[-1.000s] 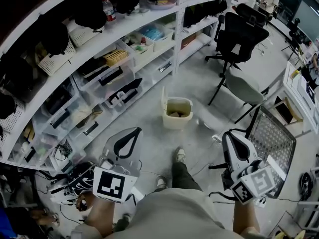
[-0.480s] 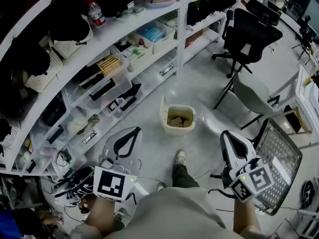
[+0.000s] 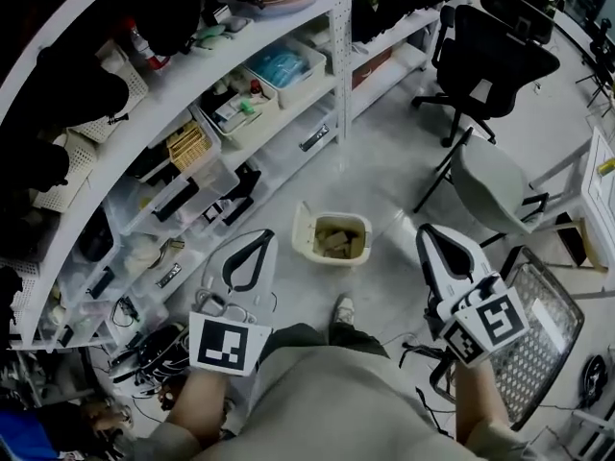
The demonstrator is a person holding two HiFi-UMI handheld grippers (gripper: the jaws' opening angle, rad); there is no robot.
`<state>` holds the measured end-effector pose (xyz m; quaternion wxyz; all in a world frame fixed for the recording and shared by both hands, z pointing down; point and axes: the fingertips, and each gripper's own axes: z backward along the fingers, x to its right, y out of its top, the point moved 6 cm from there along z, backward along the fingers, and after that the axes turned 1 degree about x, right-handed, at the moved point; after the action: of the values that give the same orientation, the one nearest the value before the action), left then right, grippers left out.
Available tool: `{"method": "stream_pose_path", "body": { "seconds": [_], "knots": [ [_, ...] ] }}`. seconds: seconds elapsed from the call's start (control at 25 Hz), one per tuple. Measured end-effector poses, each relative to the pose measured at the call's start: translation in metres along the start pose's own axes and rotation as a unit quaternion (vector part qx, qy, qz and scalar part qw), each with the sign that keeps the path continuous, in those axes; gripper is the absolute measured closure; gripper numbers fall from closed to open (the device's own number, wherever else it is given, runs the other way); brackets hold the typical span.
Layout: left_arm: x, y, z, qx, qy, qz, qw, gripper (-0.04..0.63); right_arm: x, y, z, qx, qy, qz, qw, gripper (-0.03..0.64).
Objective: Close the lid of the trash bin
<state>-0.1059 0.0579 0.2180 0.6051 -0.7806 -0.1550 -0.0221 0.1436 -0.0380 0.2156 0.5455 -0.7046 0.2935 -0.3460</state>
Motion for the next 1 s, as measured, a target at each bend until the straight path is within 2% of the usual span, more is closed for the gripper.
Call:
{"method": "stream_pose_path", "body": {
  "seconds": [0.32, 0.6, 0.68, 0.8, 1.0],
  "knots": [
    [-0.001, 0.009, -0.036, -0.018, -0.012, 0.006, 0.9997, 0.594, 0.04, -0.012, -0.009, -0.005, -0.024, -0.024, 0.999, 0.614],
    [-0.022, -0.015, -0.062, -0.033, -0.026, 0.023, 0.9989, 0.594, 0.056, -0.042, -0.022, -0.029, -0.046, -0.041, 0.998, 0.614],
    [-0.032, -0.028, -0.073, -0.043, -0.023, 0.03, 0.9984, 0.594, 0.06, -0.053, -0.03, -0.038, -0.049, -0.048, 0.997, 0.614],
    [-0.048, -0.057, -0.093, -0.046, -0.027, 0.022, 0.9984, 0.594, 0.065, -0.072, -0.048, -0.055, -0.049, -0.052, 0.996, 0.614],
    [-0.063, -0.121, -0.129, -0.083, -0.042, 0.049, 0.9945, 0.594, 0.069, -0.11, -0.087, -0.079, -0.049, -0.064, 0.994, 0.614]
  ]
}}
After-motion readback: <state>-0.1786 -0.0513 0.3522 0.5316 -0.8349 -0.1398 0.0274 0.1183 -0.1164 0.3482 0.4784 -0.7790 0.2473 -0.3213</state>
